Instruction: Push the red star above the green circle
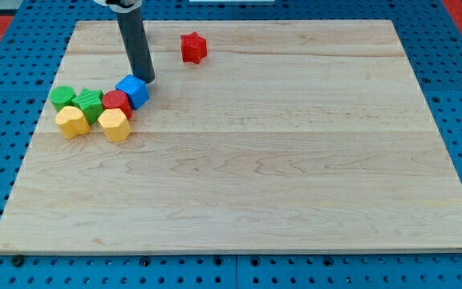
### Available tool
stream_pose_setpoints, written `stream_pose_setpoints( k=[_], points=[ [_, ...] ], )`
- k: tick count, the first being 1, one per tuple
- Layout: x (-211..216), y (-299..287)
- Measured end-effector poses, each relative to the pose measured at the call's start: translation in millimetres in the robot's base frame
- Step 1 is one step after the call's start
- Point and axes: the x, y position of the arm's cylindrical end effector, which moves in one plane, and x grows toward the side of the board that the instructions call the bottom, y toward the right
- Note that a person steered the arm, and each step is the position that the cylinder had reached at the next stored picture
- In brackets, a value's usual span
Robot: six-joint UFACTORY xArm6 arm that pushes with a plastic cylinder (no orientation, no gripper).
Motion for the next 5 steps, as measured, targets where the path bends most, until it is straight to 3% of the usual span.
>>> stream_pose_setpoints(
  k=[1,2,3,4,5],
  points=[
    [-0.9,105.8],
    [-47.4,130.4],
    [-83.3,79.0],
    [-60.0,-6.8],
    [-67.6,-13.7]
  ],
)
